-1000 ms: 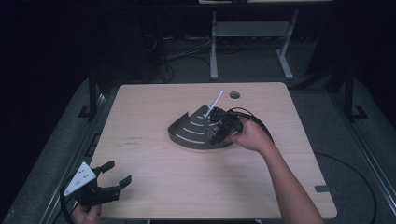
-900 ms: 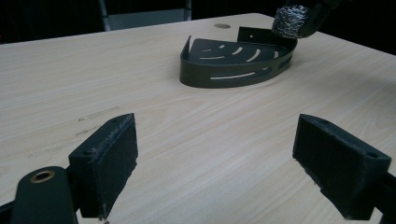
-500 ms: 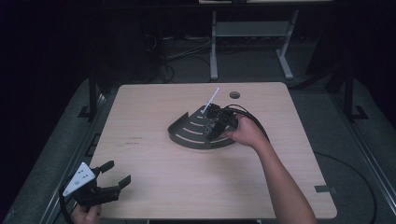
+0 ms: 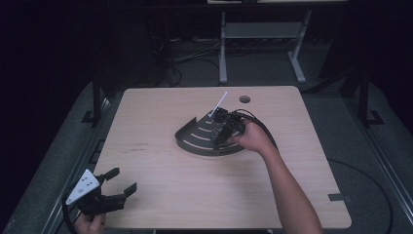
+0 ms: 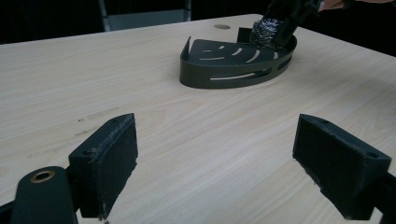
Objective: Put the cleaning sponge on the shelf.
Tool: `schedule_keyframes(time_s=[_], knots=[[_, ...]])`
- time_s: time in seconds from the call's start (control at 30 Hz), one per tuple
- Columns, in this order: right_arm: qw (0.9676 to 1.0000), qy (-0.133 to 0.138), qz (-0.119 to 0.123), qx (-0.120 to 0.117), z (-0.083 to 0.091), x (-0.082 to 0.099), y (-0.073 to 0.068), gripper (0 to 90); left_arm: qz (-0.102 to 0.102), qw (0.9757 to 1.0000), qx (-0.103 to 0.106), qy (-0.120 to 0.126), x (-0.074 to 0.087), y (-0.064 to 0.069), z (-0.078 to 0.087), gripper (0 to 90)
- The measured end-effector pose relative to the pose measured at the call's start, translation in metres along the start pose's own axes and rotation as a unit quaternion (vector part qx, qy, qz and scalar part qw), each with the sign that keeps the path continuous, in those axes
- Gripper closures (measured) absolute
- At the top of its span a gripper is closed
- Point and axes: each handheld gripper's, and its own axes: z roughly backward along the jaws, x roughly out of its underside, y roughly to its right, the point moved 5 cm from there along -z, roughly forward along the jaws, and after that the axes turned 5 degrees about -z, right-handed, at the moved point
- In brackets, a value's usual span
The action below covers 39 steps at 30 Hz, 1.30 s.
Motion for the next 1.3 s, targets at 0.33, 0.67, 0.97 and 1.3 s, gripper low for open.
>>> schedule_keyframes(time_s=[0.33, 0.67, 0.97, 1.3], knots=[[0.9999, 0.003, -0.016, 0.0, -0.007, -0.003, 0.007, 32.4, 0.002, 1.0, 0.001, 0.0, 0.0, 0.001, -0.001, 13.2], [0.9997, 0.0, -0.022, 0.007, -0.014, -0.004, 0.011, 32.3, 0.0, 1.0, 0.001, -0.002, 0.0, 0.001, -0.002, 13.2], [0.9991, 0.008, -0.04, 0.006, -0.018, -0.006, 0.018, 32.3, 0.001, 1.0, 0.001, 0.0, 0.0, 0.001, -0.002, 13.2], [0.9985, 0.008, -0.055, 0.001, -0.025, -0.009, 0.023, 32.2, 0.001, 1.0, 0.001, -0.003, 0.0, 0.001, -0.003, 13.2]])
